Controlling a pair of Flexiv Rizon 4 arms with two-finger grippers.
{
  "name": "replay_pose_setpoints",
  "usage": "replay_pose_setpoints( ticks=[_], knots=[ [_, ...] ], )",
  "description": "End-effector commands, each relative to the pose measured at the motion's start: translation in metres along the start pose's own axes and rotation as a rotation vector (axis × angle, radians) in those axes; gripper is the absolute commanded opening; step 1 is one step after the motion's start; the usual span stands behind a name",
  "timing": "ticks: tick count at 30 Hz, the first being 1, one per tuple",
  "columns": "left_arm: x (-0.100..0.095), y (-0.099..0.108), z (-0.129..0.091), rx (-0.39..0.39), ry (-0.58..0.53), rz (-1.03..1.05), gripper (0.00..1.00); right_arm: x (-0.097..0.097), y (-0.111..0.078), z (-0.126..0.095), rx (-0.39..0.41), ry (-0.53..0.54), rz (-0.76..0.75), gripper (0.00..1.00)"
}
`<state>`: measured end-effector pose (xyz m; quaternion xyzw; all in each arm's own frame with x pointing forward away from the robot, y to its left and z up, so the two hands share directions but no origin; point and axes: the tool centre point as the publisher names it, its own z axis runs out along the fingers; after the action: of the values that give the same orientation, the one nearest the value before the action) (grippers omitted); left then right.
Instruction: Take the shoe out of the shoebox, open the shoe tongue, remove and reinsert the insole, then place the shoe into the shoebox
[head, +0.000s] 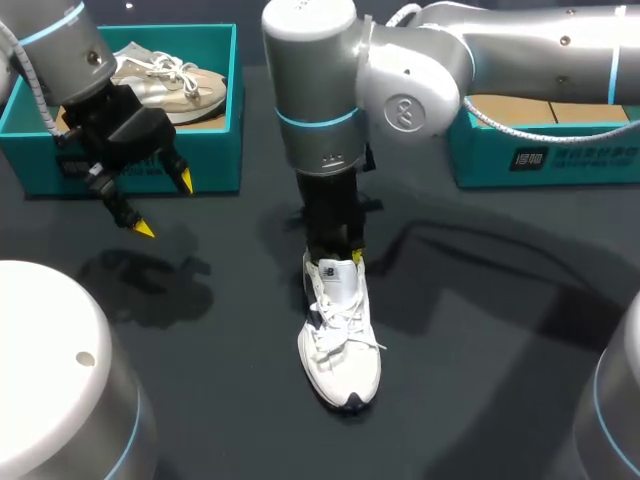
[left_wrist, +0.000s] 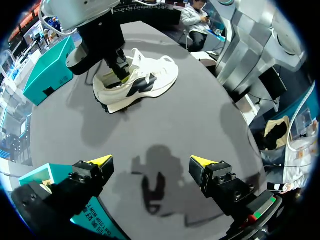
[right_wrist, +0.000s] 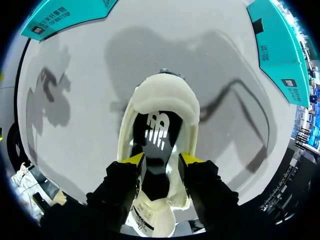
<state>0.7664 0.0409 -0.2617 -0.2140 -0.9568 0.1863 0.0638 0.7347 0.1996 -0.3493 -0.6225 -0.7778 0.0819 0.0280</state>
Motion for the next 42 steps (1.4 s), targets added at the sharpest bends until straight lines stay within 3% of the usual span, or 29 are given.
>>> replay_pose_setpoints(
  ticks=[1,2,4,10,11,28,29,32,42],
  knots=[
    [0.001,0.001,0.000,-0.002,0.000,0.001,1.00,0.007,0.002,-0.001,0.018,-0.015,0.000,0.49],
    [0.001,0.001,0.000,-0.002,0.000,0.001,1.00,0.008,0.001,-0.002,0.021,-0.015,0.000,0.50],
    [0.001,0.001,0.000,-0.002,0.000,0.001,1.00,0.009,-0.001,-0.002,0.025,-0.012,-0.002,0.67],
    [0.001,0.001,0.000,-0.002,0.000,0.001,1.00,0.009,-0.005,-0.001,0.048,0.002,0.004,0.98],
    [0.001,0.001,0.000,-0.002,0.000,0.001,1.00,0.009,-0.006,0.000,0.050,0.004,0.006,1.00],
    [0.001,0.001,0.000,-0.002,0.000,0.001,1.00,0.009,-0.020,-0.004,0.017,0.031,0.026,0.98],
    [0.001,0.001,0.000,-0.002,0.000,0.001,1.00,0.008,-0.020,-0.004,0.017,0.031,0.027,0.88],
    [0.001,0.001,0.000,-0.002,0.000,0.001,1.00,0.008,-0.022,-0.003,0.014,0.033,0.034,0.79],
    [0.001,0.001,0.000,-0.002,0.000,0.001,1.00,0.009,-0.027,-0.007,0.011,0.034,0.036,0.95]
  ],
)
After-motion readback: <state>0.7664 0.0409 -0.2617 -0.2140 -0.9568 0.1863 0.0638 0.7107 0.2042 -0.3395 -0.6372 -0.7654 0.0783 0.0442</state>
